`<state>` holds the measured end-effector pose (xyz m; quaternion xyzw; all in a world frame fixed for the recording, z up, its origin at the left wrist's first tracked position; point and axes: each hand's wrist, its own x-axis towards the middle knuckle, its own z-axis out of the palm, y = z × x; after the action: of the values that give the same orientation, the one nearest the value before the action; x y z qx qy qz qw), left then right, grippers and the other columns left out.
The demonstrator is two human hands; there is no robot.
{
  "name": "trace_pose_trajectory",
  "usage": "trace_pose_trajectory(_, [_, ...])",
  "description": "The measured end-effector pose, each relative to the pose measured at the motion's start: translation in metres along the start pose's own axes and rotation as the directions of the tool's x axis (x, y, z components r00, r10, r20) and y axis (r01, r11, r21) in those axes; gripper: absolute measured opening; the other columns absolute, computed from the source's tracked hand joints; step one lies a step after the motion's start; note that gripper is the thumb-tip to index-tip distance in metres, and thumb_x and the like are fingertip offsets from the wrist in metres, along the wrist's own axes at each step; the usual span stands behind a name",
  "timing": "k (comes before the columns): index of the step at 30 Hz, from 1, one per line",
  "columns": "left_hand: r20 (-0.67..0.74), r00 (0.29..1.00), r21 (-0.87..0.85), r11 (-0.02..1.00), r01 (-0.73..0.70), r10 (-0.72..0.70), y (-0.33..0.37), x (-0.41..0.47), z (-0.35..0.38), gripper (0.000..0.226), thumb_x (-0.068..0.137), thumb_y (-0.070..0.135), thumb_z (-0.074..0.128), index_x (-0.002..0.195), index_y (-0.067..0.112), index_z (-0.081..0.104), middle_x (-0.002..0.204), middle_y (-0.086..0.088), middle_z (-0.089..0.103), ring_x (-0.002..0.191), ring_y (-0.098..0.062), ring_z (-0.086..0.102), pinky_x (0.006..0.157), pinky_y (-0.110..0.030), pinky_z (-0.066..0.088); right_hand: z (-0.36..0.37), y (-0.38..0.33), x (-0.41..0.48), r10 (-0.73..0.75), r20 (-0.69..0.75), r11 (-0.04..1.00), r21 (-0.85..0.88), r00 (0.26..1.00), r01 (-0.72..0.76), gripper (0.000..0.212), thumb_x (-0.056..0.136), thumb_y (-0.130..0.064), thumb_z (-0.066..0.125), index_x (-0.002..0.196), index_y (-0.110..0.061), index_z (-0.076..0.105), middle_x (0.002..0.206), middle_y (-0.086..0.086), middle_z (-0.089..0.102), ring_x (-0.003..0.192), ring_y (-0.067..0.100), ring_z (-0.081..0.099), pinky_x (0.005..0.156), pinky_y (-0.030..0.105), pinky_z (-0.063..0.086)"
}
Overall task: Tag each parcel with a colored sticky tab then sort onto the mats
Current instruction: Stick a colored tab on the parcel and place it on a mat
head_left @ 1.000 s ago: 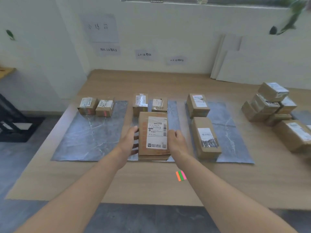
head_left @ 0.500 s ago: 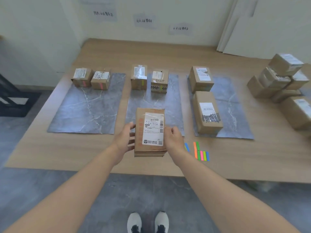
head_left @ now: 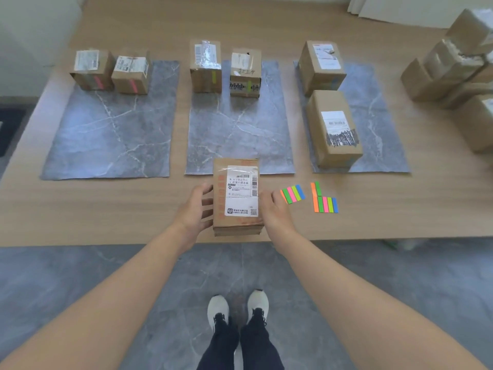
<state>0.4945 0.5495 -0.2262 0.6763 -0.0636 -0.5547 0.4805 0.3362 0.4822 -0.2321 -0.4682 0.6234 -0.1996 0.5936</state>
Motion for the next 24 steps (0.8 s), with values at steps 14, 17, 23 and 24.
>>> trace_pose_trajectory(14, [-0.014, 0.998, -0.065, 0.996, 0.055, -0.056, -0.02, 0.028, -0.007, 0.032, 0.104, 0.041, 0.039, 0.109, 0.024, 0.065, 0.089, -0.002, 0.067, 0.079, -0.018, 0.065, 0.069, -0.034, 0.051, 0.014, 0.028, 0.016, 0.17, 0.06, 0.985, 0.013, 0.984, -0.171, 0.041, 0.091, -0.051, 0.04, 0.111, -0.023, 0.061, 0.111, -0.006, 0.071, 0.11, 0.017, 0.064, 0.102, 0.045, 0.05])
trace_pose_trajectory(17, [-0.026, 0.997, -0.063, 0.996, 0.066, -0.068, -0.013, 0.029, -0.008, 0.036, 0.103, 0.044, 0.04, 0.116, 0.02, 0.062, 0.101, -0.007, 0.066, 0.09, -0.023, 0.065, 0.082, -0.04, 0.054, 0.014, 0.021, 0.017, 0.189, 0.041, 0.981, 0.037, 0.981, -0.19, 0.046, 0.092, -0.052, 0.041, 0.114, -0.019, 0.064, 0.109, 0.001, 0.073, 0.11, 0.022, 0.066, 0.103, 0.048, 0.05])
trace_pose_trajectory(23, [-0.08, 0.996, -0.003, 1.0, -0.026, 0.026, 0.021, 0.027, -0.006, 0.05, 0.102, 0.047, 0.04, 0.141, 0.017, 0.05, 0.141, -0.014, 0.051, 0.135, -0.031, 0.045, 0.117, -0.043, 0.034, 0.004, -0.002, 0.017, 0.163, -0.067, 0.982, 0.103, 0.984, -0.155, 0.037, 0.102, -0.033, 0.044, 0.119, -0.006, 0.062, 0.132, 0.014, 0.06, 0.124, 0.032, 0.055, 0.107, 0.051, 0.044])
trace_pose_trajectory(24, [-0.077, 0.995, 0.0, 0.998, -0.057, 0.057, 0.029, 0.025, -0.003, 0.05, 0.102, 0.047, 0.039, 0.14, 0.017, 0.05, 0.142, -0.013, 0.05, 0.136, -0.03, 0.044, 0.118, -0.043, 0.032, 0.002, -0.007, 0.017, 0.154, -0.074, 0.984, 0.106, 0.985, -0.146, 0.031, 0.101, -0.035, 0.044, 0.112, -0.013, 0.064, 0.128, 0.013, 0.063, 0.122, 0.031, 0.058, 0.108, 0.051, 0.046])
